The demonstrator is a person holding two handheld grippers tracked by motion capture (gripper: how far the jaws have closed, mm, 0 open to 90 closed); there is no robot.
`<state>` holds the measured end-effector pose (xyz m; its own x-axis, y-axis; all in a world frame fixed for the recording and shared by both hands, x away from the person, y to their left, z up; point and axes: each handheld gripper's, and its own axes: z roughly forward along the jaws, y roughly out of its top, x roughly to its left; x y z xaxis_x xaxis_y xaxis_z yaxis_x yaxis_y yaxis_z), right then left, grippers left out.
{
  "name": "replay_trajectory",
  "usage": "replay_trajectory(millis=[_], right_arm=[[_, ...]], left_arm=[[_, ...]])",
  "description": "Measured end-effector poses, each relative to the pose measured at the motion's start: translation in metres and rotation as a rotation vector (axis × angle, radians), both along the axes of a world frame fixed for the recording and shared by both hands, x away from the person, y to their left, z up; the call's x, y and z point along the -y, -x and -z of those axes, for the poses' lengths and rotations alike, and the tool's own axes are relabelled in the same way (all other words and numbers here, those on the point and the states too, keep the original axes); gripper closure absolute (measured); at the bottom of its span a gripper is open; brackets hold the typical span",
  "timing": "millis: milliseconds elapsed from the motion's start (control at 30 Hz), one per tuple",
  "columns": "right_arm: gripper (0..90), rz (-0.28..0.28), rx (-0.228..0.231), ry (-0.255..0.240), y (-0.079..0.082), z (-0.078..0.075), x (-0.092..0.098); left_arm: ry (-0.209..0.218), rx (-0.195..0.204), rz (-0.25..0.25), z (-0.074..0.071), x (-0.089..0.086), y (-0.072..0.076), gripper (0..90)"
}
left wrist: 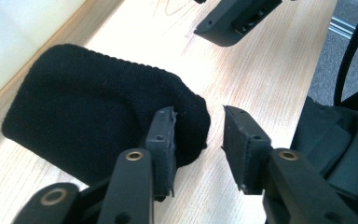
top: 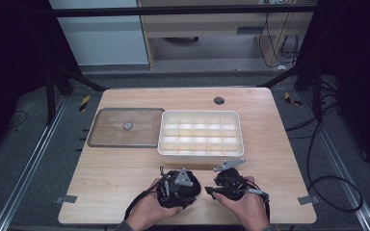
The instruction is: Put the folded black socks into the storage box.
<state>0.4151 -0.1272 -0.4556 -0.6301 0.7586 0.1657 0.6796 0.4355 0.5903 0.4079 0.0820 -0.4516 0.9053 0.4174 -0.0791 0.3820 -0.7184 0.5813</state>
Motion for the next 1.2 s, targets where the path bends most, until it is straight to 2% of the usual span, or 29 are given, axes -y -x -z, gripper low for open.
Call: replay_trajectory(millis=[200,433,500,533,600,633,733,833,933,1033,1100,1200], right_arm=[[49.0,0.017,0.004,-0.006,-0.001,-0.003,0.003],[42.9,0.027,0.015,-0.010,0.000,-0.009,0.001],[40.6,0.029,0.025,-0.015,0.000,-0.012,-0.001],[39.0,0.031,0.029,-0.022,0.000,-0.015,-0.003],[36.7,0.036,0.038,-0.036,0.000,-0.019,-0.006],[35.6,0.034,0.044,-0.055,0.000,-0.021,-0.008],[30.9,0.021,0.033,-0.095,-0.004,-0.024,-0.019],[30.7,0.007,0.030,-0.099,-0.007,-0.024,-0.034],[33.3,0.012,0.014,-0.076,-0.013,-0.020,-0.045],[35.0,0.028,-0.025,-0.049,-0.019,-0.012,-0.052],[34.5,0.032,-0.052,-0.046,-0.023,-0.006,-0.057],[33.0,0.032,-0.070,-0.033,-0.025,0.000,-0.064]], left_arm=[[0.009,0.020,0.006,-0.007,0.000,0.006,56.6],[0.047,0.048,-0.015,-0.021,-0.009,0.013,45.7],[0.050,0.070,-0.060,-0.028,-0.019,0.015,39.8],[0.048,0.085,-0.094,-0.029,-0.023,0.016,32.0],[0.049,0.133,-0.192,-0.028,-0.039,0.017,17.9],[0.061,0.132,-0.234,-0.026,-0.049,0.016,13.4],[0.081,0.150,-0.352,-0.016,-0.083,0.009,8.1],[0.120,0.144,-0.435,-0.007,-0.113,0.002,7.1],[0.127,0.162,-0.500,0.005,-0.143,-0.001,7.2],[0.141,0.161,-0.546,0.012,-0.161,-0.004,8.3],[0.116,0.168,-0.554,0.015,-0.170,-0.007,8.7],[0.122,0.162,-0.591,0.022,-0.181,-0.011,9.1]])
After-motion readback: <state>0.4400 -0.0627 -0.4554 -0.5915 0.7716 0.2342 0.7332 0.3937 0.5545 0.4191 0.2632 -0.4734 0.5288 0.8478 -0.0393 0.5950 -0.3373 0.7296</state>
